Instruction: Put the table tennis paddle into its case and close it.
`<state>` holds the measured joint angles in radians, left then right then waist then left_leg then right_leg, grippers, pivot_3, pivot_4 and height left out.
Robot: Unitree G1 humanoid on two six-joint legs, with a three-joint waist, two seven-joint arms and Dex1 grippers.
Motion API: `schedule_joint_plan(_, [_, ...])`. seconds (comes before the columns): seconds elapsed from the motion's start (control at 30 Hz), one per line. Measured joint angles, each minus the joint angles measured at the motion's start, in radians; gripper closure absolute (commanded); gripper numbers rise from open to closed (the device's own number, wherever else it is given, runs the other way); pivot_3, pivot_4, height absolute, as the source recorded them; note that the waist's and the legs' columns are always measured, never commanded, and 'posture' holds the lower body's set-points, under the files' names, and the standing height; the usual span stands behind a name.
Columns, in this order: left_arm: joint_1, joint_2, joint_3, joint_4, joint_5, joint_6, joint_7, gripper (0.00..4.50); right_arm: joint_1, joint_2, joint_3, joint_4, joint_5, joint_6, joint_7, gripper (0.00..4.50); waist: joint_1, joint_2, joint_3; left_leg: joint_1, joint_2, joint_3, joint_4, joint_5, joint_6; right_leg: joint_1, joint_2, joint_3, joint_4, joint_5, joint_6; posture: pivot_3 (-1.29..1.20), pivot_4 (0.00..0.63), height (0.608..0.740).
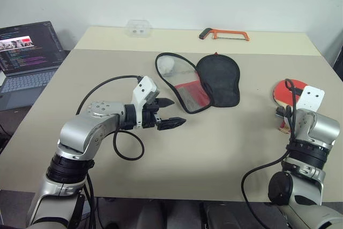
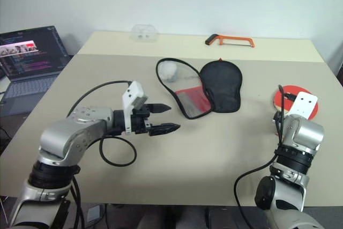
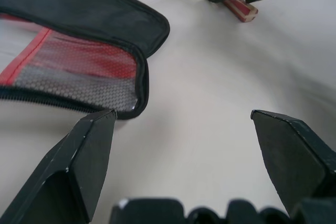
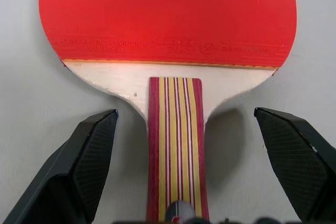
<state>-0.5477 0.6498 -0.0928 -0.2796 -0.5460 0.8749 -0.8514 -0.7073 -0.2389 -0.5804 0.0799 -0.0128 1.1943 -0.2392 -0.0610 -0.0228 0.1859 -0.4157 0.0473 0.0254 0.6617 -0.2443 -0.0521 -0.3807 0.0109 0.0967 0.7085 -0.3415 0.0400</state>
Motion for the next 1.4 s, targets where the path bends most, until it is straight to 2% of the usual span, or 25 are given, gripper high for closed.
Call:
schedule_joint_plan(0.07, [0.0,0.0,0.0,0.0,0.0,-0.004,0.005,0.01,-0.014,-0.001,0.003,0.009,0.005,-0.004,0.004,0.19,0.0,0.0,0.0,0.0,0.0,0.001,0.0,0.0,0.0,-0.002,0.0,0.0,0.001,0.0,0.0,0.0,0.15,0.74])
schedule_joint_plan(0.17, [0.0,0.0,0.0,0.001,0.0,-0.006,0.009,0.0,-0.022,-0.001,0.01,0.009,0.006,-0.003,0.002,0.63,0.001,0.0,0.0,-0.003,0.0,0.002,0.0,0.0,0.0,-0.005,0.0,0.001,0.002,0.0,0.0,0.0,0.15,0.74])
schedule_joint_plan(0.4, [0.0,0.0,0.0,0.001,0.0,-0.007,0.012,0.0,-0.022,0.0,0.011,0.009,0.004,0.019,-0.024,3.01,0.001,0.0,0.0,-0.003,0.0,0.003,-0.001,0.0,0.0,-0.006,0.0,0.002,0.003,0.0,0.0,0.0,0.15,0.74])
schedule_joint_plan(0.43, [0.0,0.0,0.0,0.001,0.0,-0.007,0.013,0.0,-0.022,0.001,0.009,0.007,0.003,0.024,-0.029,3.31,0.001,0.0,0.0,-0.003,0.0,0.003,-0.001,0.0,0.0,-0.006,0.0,0.002,0.003,0.0,0.0,0.0,0.15,0.74])
schedule_joint_plan(0.47, [0.0,0.0,0.0,0.001,0.0,-0.007,0.013,0.0,-0.022,0.0,0.003,0.003,0.003,0.029,-0.028,3.41,0.001,0.0,0.0,-0.003,0.0,0.003,-0.001,0.0,0.0,-0.006,0.0,0.002,0.003,0.0,0.0,0.0,0.15,0.74])
schedule_joint_plan(0.8, [0.0,0.0,0.0,0.003,0.0,-0.007,0.016,0.0,-0.025,0.0,0.02,0.002,-0.001,0.031,-0.027,3.41,0.0,0.0,0.0,-0.003,0.001,0.004,-0.001,0.0,0.0,-0.007,0.001,0.003,0.003,0.0,0.0,0.0,0.15,0.74])
schedule_joint_plan(0.97, [0.0,0.0,0.0,0.011,0.004,-0.009,0.017,0.0,-0.098,0.003,0.103,-0.045,-0.001,0.034,-0.001,3.41,-0.011,0.001,0.0,-0.003,0.001,0.005,-0.002,0.0,0.0,-0.009,0.001,0.004,0.004,0.0,0.0,0.0,0.15,0.74])
schedule_joint_plan(1.17, [0.0,0.0,0.001,0.012,0.008,-0.009,0.017,0.0,-0.179,0.096,0.213,-0.184,0.022,0.082,0.028,3.41,-0.015,0.001,0.0,-0.005,0.001,0.003,-0.001,0.0,0.0,-0.009,0.001,0.002,0.004,0.0,0.0,0.0,0.15,0.74])
schedule_joint_plan(1.4, [0.0,-0.001,0.001,0.015,0.016,-0.009,0.021,0.0,-0.186,0.223,0.364,-0.098,0.065,0.037,0.09,3.41,-0.021,0.001,0.0,-0.006,0.001,0.003,-0.001,0.0,0.0,-0.009,0.001,0.001,0.004,0.0,0.0,0.0,0.15,0.74])
